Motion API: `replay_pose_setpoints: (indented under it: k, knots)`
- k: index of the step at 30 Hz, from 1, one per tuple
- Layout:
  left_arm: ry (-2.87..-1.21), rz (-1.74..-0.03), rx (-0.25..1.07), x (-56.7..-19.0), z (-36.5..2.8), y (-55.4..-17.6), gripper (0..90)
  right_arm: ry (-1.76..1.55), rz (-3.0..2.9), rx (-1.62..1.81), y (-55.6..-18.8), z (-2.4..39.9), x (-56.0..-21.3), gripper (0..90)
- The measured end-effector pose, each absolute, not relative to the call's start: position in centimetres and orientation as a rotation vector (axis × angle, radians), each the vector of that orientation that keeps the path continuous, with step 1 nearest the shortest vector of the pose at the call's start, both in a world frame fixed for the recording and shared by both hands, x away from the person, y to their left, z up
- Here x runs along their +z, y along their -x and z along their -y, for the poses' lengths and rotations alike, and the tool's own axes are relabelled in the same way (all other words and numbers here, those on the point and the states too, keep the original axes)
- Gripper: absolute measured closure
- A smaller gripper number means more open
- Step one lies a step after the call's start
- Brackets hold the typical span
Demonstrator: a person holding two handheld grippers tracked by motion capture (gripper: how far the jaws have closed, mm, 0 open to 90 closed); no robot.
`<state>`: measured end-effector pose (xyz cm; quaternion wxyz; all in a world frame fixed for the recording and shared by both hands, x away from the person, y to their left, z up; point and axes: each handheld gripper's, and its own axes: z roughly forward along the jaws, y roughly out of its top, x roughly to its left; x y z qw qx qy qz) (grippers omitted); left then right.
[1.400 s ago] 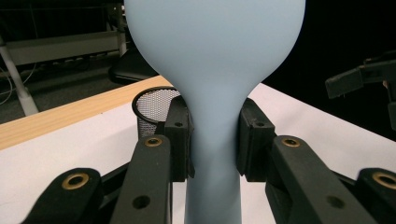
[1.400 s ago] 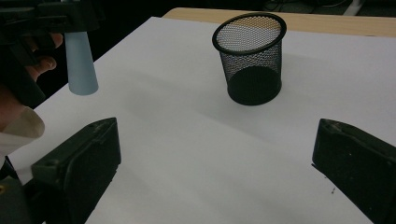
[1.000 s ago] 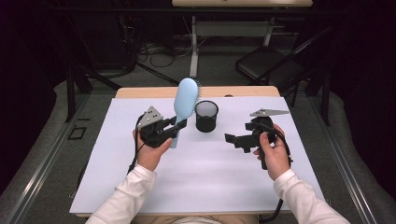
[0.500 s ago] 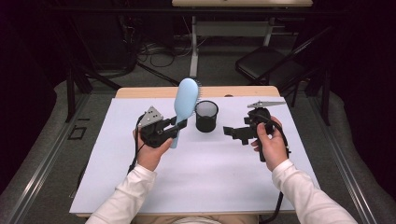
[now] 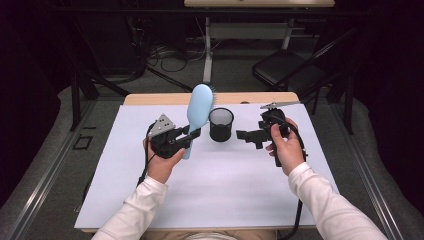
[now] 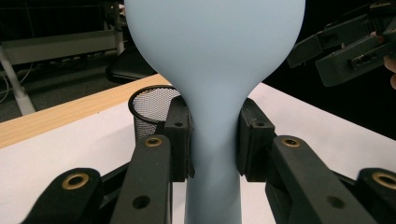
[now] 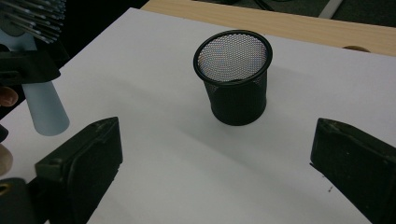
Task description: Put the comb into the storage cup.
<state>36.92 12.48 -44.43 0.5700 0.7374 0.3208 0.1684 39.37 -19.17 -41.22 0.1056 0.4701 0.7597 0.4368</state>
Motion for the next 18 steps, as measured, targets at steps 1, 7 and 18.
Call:
replay_pose_setpoints:
  k: [1, 7, 18]
  knots:
    - [-1.731, -0.755, 0.394, -44.5, -12.4, -36.9, 69.8, -1.386, -2.240, 1.291, -39.5, 19.1, -41.1, 1.8]
    - [-1.736, -0.753, 0.393, -44.5, -12.4, -37.0, 69.8, -1.404, -2.265, 1.318, -40.1, 18.7, -40.6, 1.8]
    - [-1.740, -0.752, 0.386, -44.7, -12.3, -37.0, 69.8, -1.401, -2.282, 1.336, -40.8, 17.8, -39.7, 1.8]
